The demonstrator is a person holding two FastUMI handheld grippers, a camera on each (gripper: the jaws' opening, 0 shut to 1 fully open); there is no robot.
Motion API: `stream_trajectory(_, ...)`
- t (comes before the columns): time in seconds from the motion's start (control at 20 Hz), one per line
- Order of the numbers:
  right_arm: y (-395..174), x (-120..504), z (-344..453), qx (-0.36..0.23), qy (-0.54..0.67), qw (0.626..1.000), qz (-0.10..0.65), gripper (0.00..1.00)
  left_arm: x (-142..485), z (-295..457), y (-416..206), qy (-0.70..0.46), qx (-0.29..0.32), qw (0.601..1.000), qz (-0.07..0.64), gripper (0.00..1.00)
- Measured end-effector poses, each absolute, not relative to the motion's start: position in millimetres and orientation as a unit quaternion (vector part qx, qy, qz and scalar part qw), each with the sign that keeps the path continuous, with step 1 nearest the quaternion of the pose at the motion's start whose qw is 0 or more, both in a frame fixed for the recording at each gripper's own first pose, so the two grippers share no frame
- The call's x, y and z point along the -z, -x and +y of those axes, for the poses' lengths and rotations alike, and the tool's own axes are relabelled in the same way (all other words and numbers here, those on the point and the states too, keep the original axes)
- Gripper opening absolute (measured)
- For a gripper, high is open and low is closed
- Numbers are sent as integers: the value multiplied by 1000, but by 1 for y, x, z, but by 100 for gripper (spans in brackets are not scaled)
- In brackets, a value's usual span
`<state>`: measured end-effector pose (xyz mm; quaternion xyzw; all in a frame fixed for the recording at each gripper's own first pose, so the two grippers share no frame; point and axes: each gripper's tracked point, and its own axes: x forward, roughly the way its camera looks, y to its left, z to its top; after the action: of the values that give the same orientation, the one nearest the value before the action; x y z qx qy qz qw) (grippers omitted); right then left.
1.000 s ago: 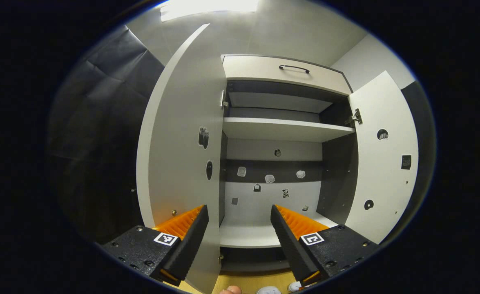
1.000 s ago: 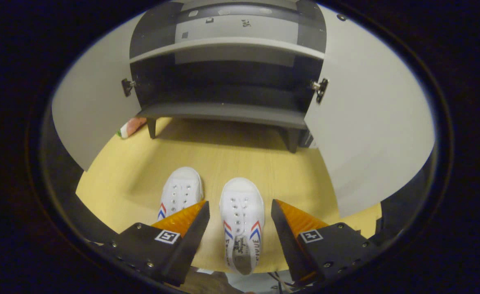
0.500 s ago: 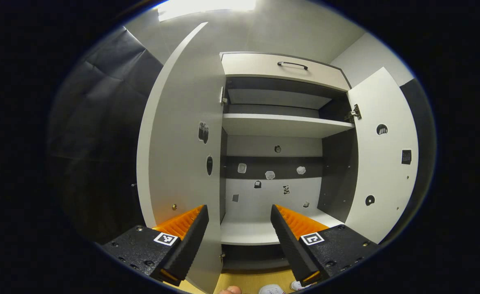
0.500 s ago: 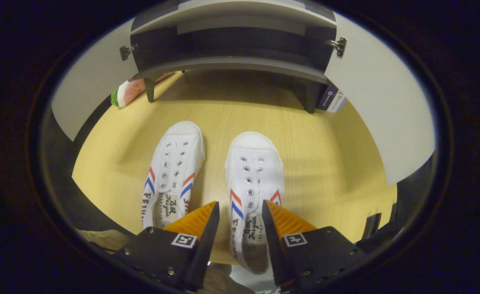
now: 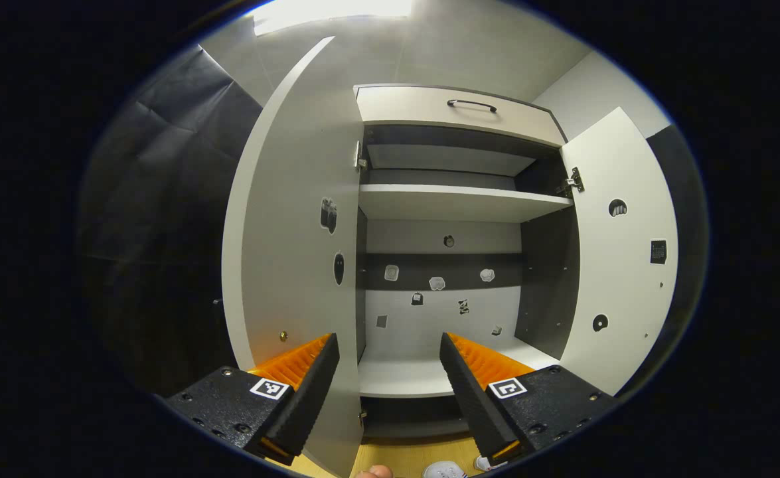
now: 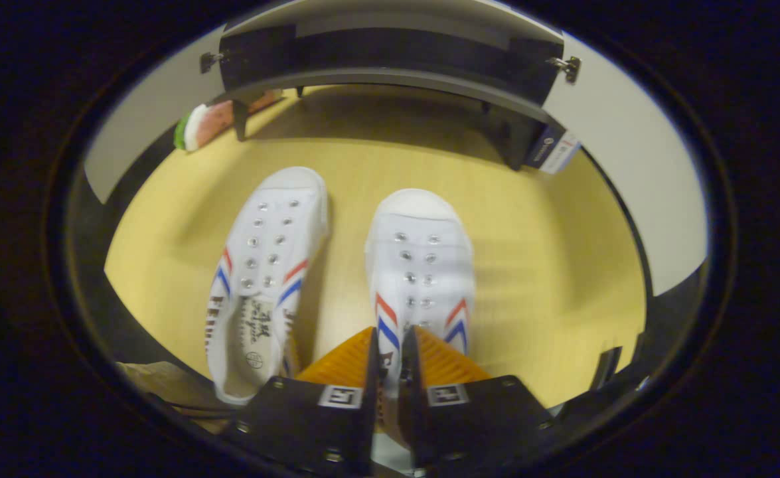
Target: Grab one shoe with the right hand and put it into the shoe cabinet, grab the other shoe with the left hand and put it into the shoe cabinet; then close the right door with the right hand and the left door with the left hand.
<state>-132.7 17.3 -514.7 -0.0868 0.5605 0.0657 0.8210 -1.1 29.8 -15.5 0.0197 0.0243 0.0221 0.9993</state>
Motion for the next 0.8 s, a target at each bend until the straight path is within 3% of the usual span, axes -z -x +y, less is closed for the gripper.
stream_trajectory(0.05,135,511,17,-68,92,821,560,19,15,29,1,-19,-21,999,24,94)
stream_trajectory(0.1,133,506,22,-75,80,822,560,19,16,30,1,-19,-21,999,24,94)
stream_trajectory(0.15,133,510,22,-70,75,827,553,2,15,30,2,-19,-20,999,24,94)
stream_trajectory(0.5,126,490,23,-58,4,849,526,1,14,30,2,-18,-18,999,23,93)
stream_trajectory(0.8,86,401,26,-64,-26,887,457,0,12,29,1,-21,-18,999,19,93)
